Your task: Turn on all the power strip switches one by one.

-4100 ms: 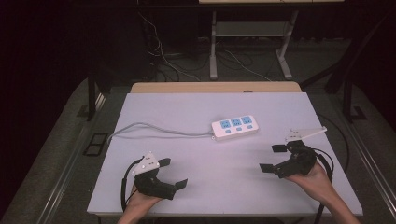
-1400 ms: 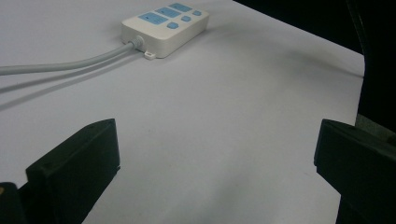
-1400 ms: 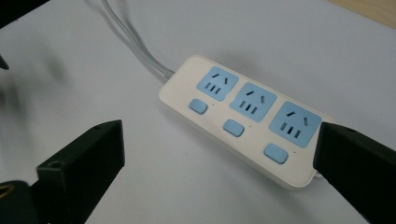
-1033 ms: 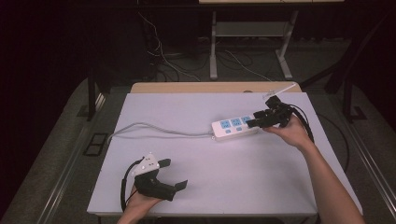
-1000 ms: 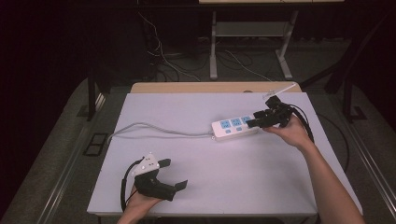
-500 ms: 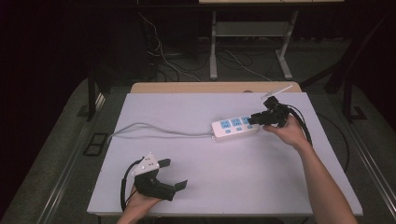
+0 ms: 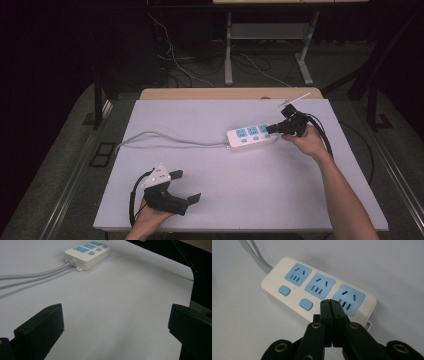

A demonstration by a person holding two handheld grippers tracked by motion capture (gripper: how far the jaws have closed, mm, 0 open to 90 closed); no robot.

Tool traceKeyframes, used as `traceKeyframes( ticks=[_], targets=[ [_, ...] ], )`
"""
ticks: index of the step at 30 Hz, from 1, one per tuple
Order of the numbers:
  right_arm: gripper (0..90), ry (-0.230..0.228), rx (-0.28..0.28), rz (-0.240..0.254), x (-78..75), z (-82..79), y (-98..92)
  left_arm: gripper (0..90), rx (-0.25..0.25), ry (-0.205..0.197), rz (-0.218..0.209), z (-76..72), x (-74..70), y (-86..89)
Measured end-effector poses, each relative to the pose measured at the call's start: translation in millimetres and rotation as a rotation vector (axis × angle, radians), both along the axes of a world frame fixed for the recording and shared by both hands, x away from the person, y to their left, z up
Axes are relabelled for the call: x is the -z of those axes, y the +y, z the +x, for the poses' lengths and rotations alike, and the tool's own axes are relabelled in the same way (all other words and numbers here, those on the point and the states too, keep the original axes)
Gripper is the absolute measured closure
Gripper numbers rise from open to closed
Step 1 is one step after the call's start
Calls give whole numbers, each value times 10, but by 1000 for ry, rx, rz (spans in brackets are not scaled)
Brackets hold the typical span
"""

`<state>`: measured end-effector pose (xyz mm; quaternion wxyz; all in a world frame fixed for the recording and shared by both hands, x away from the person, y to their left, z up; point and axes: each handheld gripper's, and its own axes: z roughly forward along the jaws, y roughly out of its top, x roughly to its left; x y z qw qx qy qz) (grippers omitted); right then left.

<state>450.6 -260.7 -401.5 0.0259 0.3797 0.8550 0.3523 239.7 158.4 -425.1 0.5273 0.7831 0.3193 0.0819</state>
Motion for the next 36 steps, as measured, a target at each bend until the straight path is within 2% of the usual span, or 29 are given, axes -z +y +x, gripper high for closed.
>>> traceKeyframes(
  ticks=[11, 22, 32, 36],
  targets=[
    [896, 19, -4, -22, 121, 53, 36, 0, 4, -1, 3, -2, 1, -4],
    [897, 15, -2, -1, 153, 41, 26, 0, 7, 0, 2, -8, 1, -10],
    [900, 12, -1, 56, 214, 32, -39, 0, 8, 0, 7, -5, 5, -8],
    [900, -1, -8, 48, 220, 24, -34, 0, 7, 1, 7, -9, 6, -11]
  ],
)
